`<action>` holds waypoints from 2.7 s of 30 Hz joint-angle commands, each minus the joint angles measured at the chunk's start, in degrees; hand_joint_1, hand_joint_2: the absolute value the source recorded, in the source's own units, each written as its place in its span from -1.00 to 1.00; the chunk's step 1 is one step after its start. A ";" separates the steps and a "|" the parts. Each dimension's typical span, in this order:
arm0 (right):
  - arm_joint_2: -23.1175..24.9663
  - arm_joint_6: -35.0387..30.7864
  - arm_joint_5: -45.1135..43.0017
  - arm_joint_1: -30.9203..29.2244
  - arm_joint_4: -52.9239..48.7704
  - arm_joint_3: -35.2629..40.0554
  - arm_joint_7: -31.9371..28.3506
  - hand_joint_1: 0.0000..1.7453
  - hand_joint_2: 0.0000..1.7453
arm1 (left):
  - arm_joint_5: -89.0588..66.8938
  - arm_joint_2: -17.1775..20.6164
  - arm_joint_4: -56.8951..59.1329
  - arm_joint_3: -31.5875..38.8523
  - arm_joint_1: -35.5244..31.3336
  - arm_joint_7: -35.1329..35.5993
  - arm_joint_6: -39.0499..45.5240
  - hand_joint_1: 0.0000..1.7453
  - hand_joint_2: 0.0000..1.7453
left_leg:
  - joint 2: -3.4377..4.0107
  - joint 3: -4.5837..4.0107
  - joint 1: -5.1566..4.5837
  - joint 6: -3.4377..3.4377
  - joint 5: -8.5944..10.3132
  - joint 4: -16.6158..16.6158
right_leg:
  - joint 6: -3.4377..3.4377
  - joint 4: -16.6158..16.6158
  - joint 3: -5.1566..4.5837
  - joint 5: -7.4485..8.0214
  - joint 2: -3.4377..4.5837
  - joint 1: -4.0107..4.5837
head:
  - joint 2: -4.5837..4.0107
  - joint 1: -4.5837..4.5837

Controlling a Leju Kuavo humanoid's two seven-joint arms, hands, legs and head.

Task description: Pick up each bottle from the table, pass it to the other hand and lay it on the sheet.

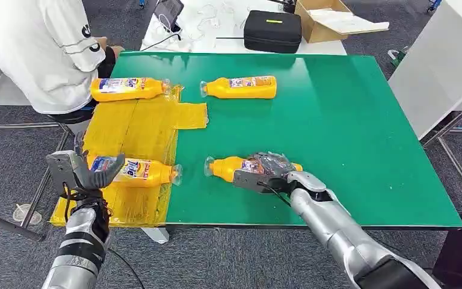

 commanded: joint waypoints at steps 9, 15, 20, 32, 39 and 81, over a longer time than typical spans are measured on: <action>5.07 -17.58 -9.32 13.11 -18.17 -11.94 -9.40 1.00 1.00 | 1.54 -0.99 0.19 -1.16 0.44 0.22 -1.04 -1.00 1.00 | 0.17 0.23 0.03 0.02 -0.13 -0.03 | -0.12 -0.02 0.19 -0.08 0.07 0.08 | 0.00 -0.07; 8.07 -24.18 -9.47 15.75 -23.15 -16.88 -14.25 1.00 1.00 | 2.83 -1.71 -2.15 -1.80 1.52 0.37 -2.42 -1.00 1.00 | 0.08 -0.04 0.02 0.04 -0.08 -0.01 | -0.06 0.01 -0.05 -0.07 0.00 0.04 | 0.00 -0.04; 11.02 -33.70 -9.26 19.29 -29.75 -21.69 -20.04 1.00 1.00 | 12.51 -3.18 -7.51 -5.88 3.93 6.79 -15.35 -1.00 1.00 | 0.06 -0.01 0.00 0.06 -0.16 0.04 | -0.10 0.06 0.02 -0.15 -0.03 0.04 | 0.00 -0.07; 14.58 -33.22 -11.80 19.63 -18.46 -22.66 -31.55 1.00 1.00 | 28.22 -1.67 -12.33 -19.45 8.00 14.68 -33.84 -1.00 1.00 | 0.08 0.01 0.00 0.03 -0.10 -0.07 | -0.08 -0.06 0.01 -0.06 0.02 0.03 | 0.00 -0.04; 16.98 -32.71 -10.96 19.18 -14.28 -20.13 -33.02 1.00 1.00 | 29.06 -1.56 -12.00 -22.98 7.98 15.20 -34.89 -1.00 1.00 | 0.10 -0.05 0.03 0.03 -0.09 -0.06 | -0.06 -0.05 -0.05 -0.04 0.05 0.05 | 0.02 -0.02; 24.17 -31.43 -10.36 11.97 8.31 -5.30 -30.23 1.00 1.00 | 34.25 -3.37 -8.52 -24.81 4.78 15.78 -32.60 1.00 1.00 | 0.04 -0.01 0.05 0.04 -0.10 -0.05 | -0.09 -0.05 0.00 -0.11 -0.07 0.09 | 0.00 -0.02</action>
